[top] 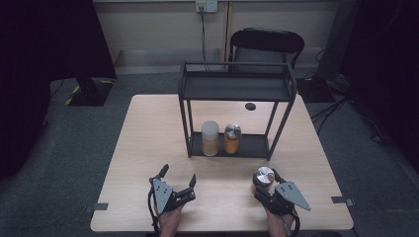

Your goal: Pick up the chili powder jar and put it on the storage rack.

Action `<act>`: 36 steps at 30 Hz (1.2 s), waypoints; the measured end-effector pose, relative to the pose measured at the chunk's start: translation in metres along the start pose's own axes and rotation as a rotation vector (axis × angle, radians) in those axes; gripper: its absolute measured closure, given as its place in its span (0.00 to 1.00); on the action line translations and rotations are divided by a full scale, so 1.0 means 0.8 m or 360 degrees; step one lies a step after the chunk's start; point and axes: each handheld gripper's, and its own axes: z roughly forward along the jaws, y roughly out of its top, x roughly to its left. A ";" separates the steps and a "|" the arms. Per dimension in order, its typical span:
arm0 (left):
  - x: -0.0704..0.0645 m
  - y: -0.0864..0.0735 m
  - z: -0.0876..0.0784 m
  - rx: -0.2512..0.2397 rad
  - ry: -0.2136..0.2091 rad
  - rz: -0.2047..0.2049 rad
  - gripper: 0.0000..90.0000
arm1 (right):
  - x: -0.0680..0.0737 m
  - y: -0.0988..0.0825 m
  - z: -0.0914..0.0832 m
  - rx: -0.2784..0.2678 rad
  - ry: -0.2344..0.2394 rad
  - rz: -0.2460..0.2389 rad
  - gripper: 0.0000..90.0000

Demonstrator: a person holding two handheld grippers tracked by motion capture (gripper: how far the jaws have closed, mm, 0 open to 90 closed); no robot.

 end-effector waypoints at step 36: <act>0.000 0.000 0.000 0.0001 -0.0002 -0.0001 0.02 | 0.003 0.013 -0.001 0.0019 -0.0017 -0.0042 0.39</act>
